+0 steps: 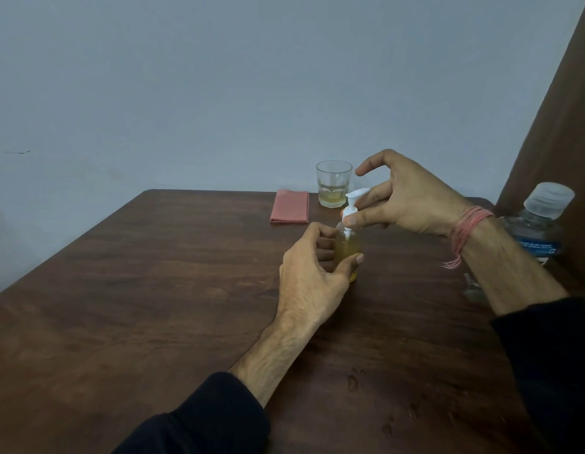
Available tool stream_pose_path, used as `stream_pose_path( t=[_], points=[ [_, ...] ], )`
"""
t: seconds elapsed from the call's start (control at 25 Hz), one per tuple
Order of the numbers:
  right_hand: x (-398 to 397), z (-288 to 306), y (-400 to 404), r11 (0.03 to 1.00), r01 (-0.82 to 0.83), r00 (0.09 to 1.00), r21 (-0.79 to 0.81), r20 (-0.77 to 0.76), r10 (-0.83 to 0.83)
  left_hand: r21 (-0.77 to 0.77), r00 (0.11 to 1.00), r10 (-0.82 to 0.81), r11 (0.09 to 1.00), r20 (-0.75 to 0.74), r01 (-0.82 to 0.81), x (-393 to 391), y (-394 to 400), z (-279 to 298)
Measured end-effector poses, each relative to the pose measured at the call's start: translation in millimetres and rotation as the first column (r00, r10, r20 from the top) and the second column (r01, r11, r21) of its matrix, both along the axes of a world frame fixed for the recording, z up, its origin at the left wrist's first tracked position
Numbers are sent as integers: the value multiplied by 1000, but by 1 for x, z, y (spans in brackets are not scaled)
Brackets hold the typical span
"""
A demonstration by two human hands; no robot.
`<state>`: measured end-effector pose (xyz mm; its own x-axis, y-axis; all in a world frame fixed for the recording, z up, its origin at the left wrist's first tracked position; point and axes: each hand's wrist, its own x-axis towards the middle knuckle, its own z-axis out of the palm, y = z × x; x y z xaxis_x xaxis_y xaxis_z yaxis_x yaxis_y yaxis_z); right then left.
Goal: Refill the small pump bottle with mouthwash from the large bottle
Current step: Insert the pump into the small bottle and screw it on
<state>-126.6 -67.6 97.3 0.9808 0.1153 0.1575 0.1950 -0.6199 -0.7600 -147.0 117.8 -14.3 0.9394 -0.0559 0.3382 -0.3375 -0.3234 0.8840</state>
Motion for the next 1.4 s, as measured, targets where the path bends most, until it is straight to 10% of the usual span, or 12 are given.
stream_pose_path(
  t=[0.56, 1.4],
  points=[
    [-26, -41, 26, 932, 318, 903, 176, 242, -354, 41, 1000, -13, 999, -3, 13, 1, 1, 1],
    [-45, -63, 34, 920, 382, 919, 91, 67, -388, 169, 944, -326, 929, -51, 330, 16, 15, -7]
  ],
)
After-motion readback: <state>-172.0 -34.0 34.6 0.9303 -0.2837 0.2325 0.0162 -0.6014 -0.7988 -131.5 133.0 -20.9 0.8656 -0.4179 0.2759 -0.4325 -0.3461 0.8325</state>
